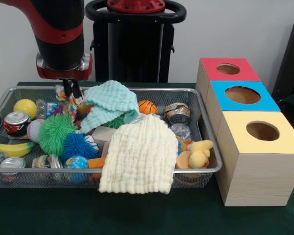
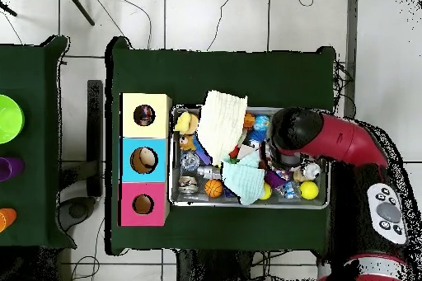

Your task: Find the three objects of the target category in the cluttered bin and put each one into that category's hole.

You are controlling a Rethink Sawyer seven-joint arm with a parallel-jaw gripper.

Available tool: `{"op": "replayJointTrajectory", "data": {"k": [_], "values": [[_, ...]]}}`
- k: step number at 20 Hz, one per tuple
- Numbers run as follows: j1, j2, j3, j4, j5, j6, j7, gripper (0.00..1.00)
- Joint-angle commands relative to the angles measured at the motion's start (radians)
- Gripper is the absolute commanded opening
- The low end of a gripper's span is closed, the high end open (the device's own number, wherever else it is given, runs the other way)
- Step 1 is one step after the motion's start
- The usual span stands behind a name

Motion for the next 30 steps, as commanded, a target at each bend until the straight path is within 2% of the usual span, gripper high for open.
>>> {"op": "replayJointTrajectory", "data": {"k": [1,9,19,30], "values": [[0.021,-0.042,0.029,-0.021,0.03,0.142,0.111,0.0],[0.029,-0.052,0.024,-0.028,0.035,0.17,0.118,0.0],[0.04,-0.12,0.022,-0.035,0.045,0.259,0.097,0.0],[0.043,-0.137,0.026,-0.037,0.051,0.291,0.105,0.0]]}}
